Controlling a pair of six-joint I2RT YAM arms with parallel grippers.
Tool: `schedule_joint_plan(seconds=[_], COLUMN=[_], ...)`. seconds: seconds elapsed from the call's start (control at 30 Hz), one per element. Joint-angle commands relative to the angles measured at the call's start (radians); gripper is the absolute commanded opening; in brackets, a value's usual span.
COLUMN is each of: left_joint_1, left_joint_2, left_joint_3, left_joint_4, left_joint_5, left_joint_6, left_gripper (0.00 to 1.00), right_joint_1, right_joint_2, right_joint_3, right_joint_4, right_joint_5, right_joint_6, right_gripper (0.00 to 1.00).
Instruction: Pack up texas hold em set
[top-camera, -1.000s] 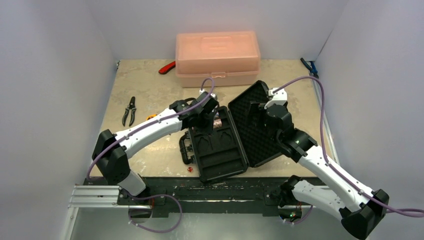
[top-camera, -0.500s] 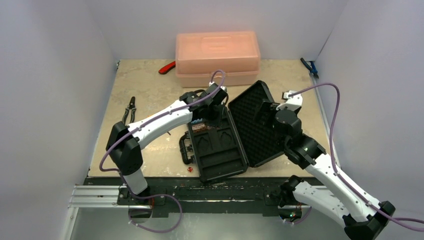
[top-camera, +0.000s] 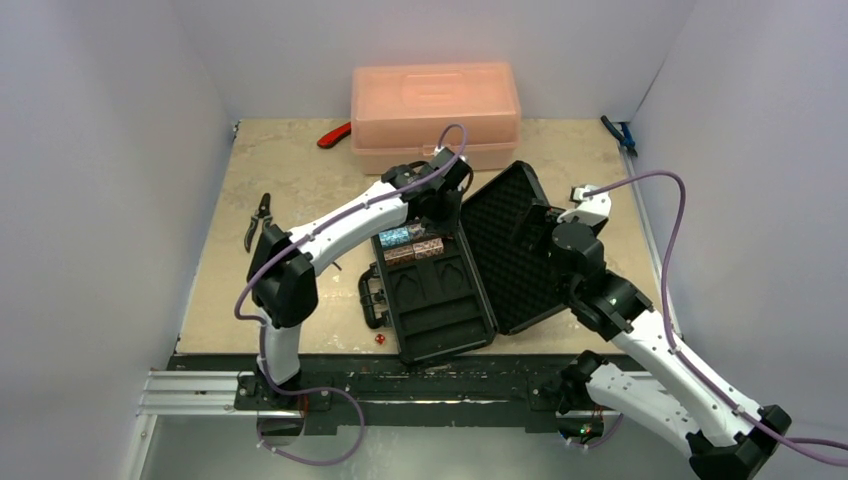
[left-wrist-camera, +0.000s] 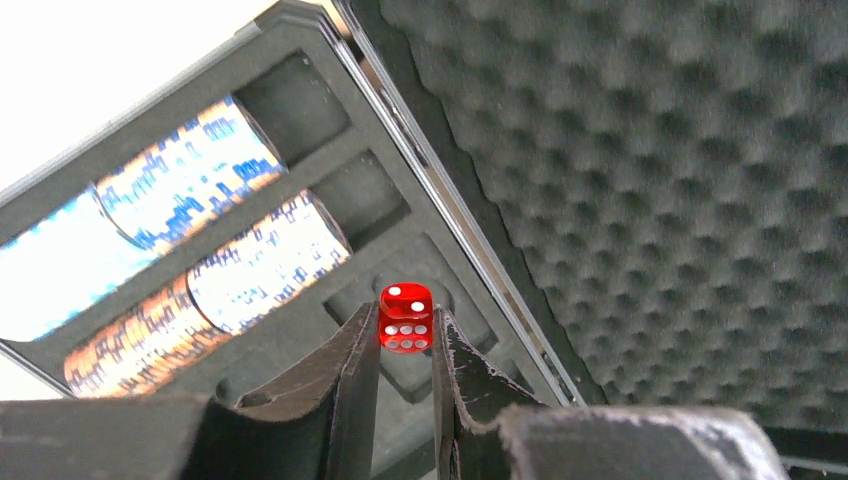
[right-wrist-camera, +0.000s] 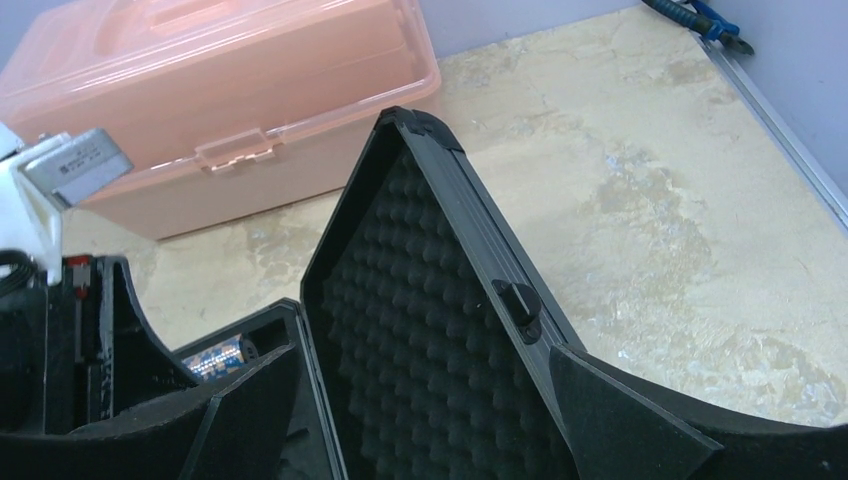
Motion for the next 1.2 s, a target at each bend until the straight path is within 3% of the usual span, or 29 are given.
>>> schedule_joint_plan(seconds=[0.0, 0.4, 1.17], left_joint_1=[0.033, 0.074, 0.087], left_joint_2=[0.045, 0.196, 0.287], left_joint_3=[0.092, 0.240, 0.282], left_joint_4=[-0.008, -0.058, 0.001], left_joint_5=[-0.015, -0.076, -0.093], left_joint_6=[0.045, 0.093, 0.189], left_gripper=[0.00, 0.00, 0.00], right_joint_1=[-0.003, -0.003, -0.002], right_joint_2=[0.001, 0.015, 0.032], right_joint_3=[0.002, 0.001, 0.008], right_joint_4=[0.011, 0.012, 0.001], right_joint_5=[0.017, -0.005, -0.033], right_joint_6=[0.017, 0.009, 0.000], right_gripper=[0.99, 0.99, 0.99])
